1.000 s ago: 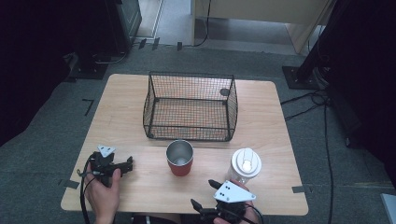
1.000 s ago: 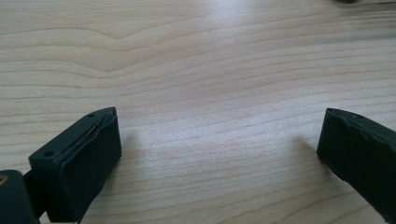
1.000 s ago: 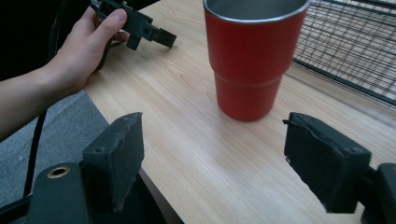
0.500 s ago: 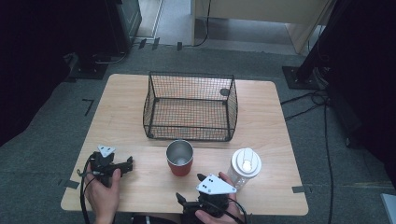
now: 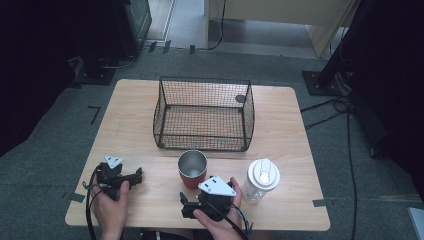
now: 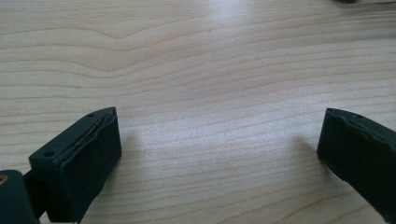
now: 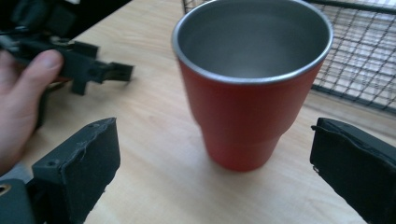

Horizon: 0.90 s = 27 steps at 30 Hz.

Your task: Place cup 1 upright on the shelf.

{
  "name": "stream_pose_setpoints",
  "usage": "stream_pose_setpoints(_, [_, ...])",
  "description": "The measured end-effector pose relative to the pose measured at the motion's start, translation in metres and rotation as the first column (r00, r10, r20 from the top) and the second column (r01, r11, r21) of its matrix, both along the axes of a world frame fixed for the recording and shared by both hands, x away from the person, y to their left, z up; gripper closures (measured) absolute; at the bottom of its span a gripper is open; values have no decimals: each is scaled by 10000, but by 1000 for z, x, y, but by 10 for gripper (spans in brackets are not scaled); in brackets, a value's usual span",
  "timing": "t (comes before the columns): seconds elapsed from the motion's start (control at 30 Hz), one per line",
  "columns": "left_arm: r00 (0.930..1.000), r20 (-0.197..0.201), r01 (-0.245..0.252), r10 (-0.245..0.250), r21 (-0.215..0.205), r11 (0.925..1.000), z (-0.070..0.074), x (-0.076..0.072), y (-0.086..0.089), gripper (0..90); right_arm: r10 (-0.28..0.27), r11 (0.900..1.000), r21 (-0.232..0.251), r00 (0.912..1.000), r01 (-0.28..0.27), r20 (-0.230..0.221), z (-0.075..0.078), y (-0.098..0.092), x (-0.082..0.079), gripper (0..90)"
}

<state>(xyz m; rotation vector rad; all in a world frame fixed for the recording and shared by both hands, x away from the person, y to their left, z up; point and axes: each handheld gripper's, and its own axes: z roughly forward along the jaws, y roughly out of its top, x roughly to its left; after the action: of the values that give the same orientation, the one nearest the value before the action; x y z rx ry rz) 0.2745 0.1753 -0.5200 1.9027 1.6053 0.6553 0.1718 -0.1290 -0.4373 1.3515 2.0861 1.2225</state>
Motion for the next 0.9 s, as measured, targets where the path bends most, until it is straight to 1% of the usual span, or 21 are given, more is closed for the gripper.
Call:
stream_pose_setpoints(0.03, [10000,0,0,0,0,10000,0,0,0,4,0,10000,0,10000,0,0,0,0,0,21])
stream_pose_setpoints(0.07, [10000,4,-3,3,0,10000,0,0,0,4,-247,9995,-195,9996,250,138,-1,4,5,20])
stream_pose_setpoints(0.1, [10000,5,-3,3,0,10000,0,0,0,4,-323,9992,-218,9994,326,156,-1,5,7,18])
stream_pose_setpoints(0.13, [10000,5,-3,3,0,10000,0,0,0,4,-323,9992,-218,9994,326,156,-1,5,7,18])
stream_pose_setpoints(0.17, [10000,3,-2,2,1,10000,0,0,0,4,-406,9989,-231,9990,411,203,-2,8,12,9])
stream_pose_setpoints(0.2, [10000,4,-2,2,2,10000,0,0,0,4,-444,9988,-212,9988,449,196,-3,9,13,9])
stream_pose_setpoints(0.33, [10000,14,-3,3,-4,10000,0,0,0,4,-520,9980,-346,9983,530,273,-5,15,20,9])
stream_pose_setpoints(0.43, [10000,13,-2,2,-1,10000,0,0,0,4,-754,9957,-504,9965,772,371,-8,20,25,7])
stream_pose_setpoints(0.5, [10000,14,-5,5,-4,10000,0,0,0,4,-874,9945,-542,9956,891,330,-10,21,29,7])
stream_pose_setpoints(0.63, [10000,15,-3,3,-3,10000,0,0,0,4,-1014,9926,-634,9943,1034,335,-14,23,35,7])
stream_pose_setpoints(0.67, [10000,13,-5,5,-2,10000,0,0,0,4,-1136,9907,-708,9929,1159,359,-16,26,38,7])
stream_pose_setpoints(0.77, [10000,14,-7,7,-4,10000,0,0,0,4,-1234,9884,-837,9915,1265,421,-20,29,43,8])
stream_pose_setpoints(0.9, [10000,13,-1,1,-2,10000,0,0,0,4,-1390,9859,-866,9891,1428,489,-24,32,49,14])
